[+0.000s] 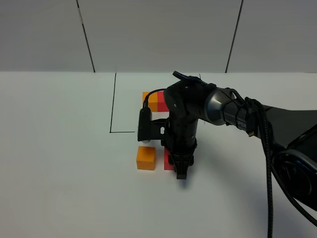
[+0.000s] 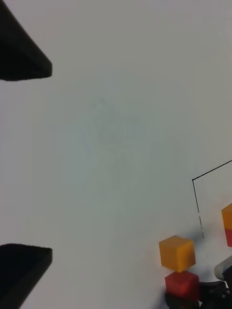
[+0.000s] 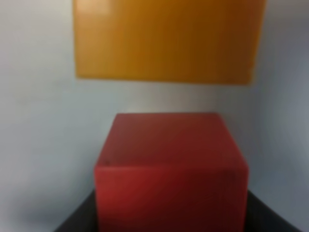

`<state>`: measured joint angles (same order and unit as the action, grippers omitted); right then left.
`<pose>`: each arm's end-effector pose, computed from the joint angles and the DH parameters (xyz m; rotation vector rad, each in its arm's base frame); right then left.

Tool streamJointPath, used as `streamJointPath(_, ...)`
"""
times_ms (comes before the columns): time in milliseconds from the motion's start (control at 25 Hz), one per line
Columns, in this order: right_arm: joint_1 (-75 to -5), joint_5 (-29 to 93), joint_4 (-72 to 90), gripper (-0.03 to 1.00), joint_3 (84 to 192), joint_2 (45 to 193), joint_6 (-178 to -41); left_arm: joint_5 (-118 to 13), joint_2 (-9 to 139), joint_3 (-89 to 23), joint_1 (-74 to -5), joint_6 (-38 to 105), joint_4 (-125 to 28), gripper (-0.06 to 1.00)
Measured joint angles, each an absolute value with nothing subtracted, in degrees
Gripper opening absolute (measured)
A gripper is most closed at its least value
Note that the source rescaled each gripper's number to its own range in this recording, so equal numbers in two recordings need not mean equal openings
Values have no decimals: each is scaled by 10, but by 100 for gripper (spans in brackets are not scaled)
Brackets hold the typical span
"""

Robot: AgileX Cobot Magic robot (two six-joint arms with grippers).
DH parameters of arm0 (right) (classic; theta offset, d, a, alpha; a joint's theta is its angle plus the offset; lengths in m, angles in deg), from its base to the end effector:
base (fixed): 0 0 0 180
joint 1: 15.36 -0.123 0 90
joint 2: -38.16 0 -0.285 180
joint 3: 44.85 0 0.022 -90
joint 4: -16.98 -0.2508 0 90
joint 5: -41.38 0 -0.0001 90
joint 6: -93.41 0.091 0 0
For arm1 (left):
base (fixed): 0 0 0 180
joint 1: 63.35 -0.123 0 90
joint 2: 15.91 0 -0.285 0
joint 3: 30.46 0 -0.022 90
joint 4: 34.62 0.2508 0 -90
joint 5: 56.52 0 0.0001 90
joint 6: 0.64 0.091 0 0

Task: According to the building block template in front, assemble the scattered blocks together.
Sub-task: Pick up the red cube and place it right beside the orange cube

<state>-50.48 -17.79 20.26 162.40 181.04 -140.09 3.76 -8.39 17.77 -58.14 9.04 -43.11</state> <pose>0.3879 0.2674 0.1158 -2.1660 2.1594 -0.0984 -0.0074 -0.0110 0.2803 0.2685 2.0007 -0.1272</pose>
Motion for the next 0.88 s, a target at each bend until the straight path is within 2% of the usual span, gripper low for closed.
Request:
streamJointPath(240, -505, -204, 183, 15, 1667, 1832, -1401, 37, -84, 178, -581, 90, -431, 59)
streamJointPath(880, -506, -204, 160, 15, 1670, 1834, -1406, 37, -84, 178, -581, 90, -431, 60)
